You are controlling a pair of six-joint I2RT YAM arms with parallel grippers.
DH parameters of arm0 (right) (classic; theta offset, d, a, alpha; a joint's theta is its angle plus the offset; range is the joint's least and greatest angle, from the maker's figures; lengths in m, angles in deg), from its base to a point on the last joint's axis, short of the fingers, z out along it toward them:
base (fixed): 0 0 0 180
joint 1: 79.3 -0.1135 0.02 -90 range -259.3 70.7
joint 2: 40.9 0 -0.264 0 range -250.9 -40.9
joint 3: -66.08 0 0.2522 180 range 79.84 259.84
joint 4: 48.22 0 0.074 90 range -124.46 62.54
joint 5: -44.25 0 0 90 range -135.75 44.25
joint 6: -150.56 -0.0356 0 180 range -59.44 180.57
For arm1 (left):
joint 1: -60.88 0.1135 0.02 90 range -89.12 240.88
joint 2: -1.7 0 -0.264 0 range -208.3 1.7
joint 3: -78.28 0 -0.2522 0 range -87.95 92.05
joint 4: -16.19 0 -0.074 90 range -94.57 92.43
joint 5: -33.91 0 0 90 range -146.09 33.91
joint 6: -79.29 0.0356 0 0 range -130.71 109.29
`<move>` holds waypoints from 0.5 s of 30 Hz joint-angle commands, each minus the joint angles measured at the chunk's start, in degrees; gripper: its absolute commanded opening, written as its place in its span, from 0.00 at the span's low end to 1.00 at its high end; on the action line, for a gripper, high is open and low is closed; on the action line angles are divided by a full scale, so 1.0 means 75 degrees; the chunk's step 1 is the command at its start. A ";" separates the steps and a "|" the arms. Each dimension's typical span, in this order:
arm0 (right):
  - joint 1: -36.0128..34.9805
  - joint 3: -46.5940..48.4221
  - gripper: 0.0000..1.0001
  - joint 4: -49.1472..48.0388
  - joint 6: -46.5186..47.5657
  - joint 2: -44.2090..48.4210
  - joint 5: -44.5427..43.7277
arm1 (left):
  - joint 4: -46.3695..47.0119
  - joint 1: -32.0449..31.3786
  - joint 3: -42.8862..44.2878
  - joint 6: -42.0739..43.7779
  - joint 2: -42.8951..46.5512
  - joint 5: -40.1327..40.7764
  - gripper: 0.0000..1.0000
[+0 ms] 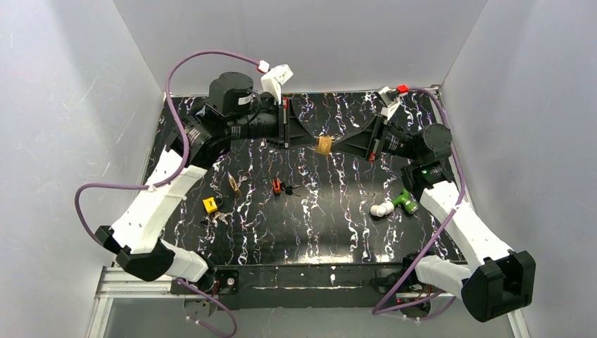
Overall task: Lock with the key
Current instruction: Lock the lock.
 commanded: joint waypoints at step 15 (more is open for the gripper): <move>0.0727 0.0311 0.01 0.3911 0.1947 -0.0024 -0.1222 | -0.0580 0.0339 -0.0493 0.0681 0.0411 0.0784 0.00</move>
